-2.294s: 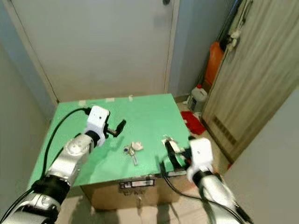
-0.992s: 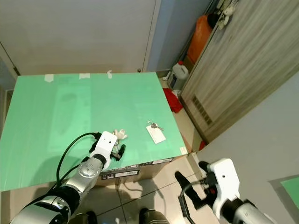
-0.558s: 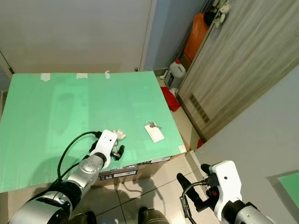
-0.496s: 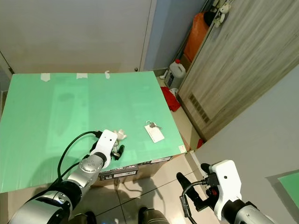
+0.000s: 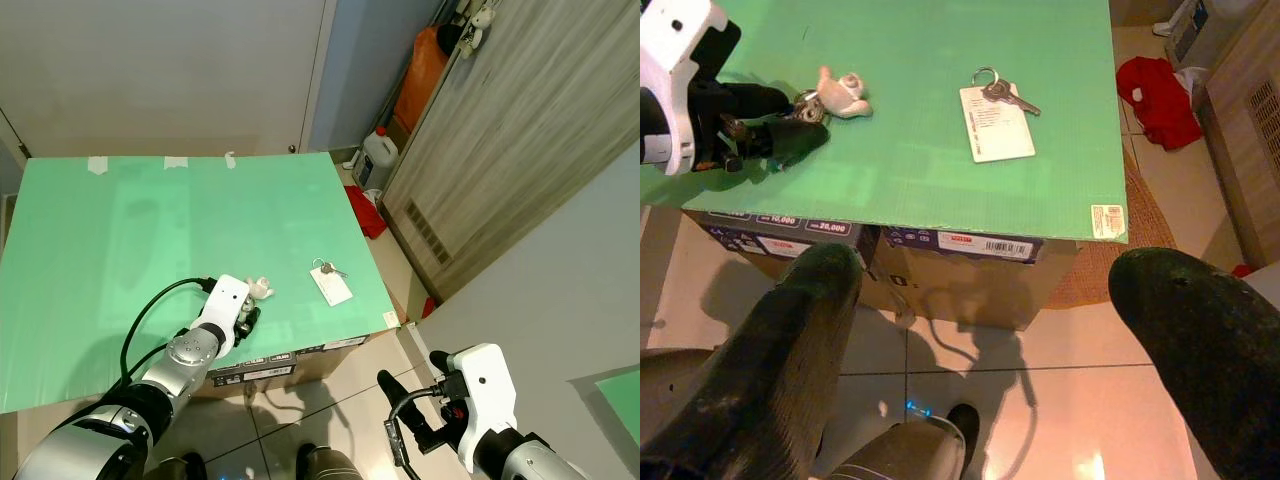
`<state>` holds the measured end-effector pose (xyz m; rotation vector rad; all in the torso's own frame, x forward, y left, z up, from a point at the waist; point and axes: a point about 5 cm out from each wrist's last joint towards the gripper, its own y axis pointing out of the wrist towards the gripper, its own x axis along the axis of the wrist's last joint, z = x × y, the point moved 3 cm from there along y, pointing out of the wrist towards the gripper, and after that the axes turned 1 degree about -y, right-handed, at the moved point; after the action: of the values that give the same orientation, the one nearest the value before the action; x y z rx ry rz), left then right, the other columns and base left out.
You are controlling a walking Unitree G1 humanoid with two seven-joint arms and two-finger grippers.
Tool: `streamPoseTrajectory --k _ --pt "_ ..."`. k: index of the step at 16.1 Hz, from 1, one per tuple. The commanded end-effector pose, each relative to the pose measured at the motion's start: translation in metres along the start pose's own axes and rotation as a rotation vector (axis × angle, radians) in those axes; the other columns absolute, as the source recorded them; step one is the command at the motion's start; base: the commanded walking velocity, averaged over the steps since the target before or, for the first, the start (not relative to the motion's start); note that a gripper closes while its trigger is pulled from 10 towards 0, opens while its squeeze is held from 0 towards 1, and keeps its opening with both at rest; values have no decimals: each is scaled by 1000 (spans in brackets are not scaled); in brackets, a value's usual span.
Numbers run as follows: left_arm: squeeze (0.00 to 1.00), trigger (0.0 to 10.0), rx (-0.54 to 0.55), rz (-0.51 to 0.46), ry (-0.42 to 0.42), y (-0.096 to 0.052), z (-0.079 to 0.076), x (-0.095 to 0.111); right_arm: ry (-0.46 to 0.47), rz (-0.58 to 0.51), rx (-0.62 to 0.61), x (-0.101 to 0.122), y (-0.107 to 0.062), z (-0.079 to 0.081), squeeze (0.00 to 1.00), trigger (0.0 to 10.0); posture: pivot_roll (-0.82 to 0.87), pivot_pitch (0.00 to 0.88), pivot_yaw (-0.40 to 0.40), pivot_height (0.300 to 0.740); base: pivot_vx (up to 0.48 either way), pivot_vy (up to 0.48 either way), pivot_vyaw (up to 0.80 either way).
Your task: Hang keys on a hook
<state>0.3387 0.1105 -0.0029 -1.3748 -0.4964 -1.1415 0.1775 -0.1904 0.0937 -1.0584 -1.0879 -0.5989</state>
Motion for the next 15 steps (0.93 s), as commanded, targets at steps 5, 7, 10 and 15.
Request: streamPoseTrajectory --k 5,7,10,15 --pt "0 0 -39 22 -118 -1 -10 -8 11 15 3 -5 4 0 0 10000 -386 206 -162 740 0 0 0" --pt "0 0 -41 -22 -134 0 -11 1 11 13 10 -5 8 1 0 10000 -369 202 -160 740 0 0 0" --pt "0 0 -42 -123 -159 -1 -9 19 19 9 25 -7 15 4 0 10000 -324 192 -147 740 0 0 0" --pt "0 0 -43 -365 -167 -15 8 64 49 -39 72 -4 48 14 0 10000 -218 163 -119 740 0 0 0"
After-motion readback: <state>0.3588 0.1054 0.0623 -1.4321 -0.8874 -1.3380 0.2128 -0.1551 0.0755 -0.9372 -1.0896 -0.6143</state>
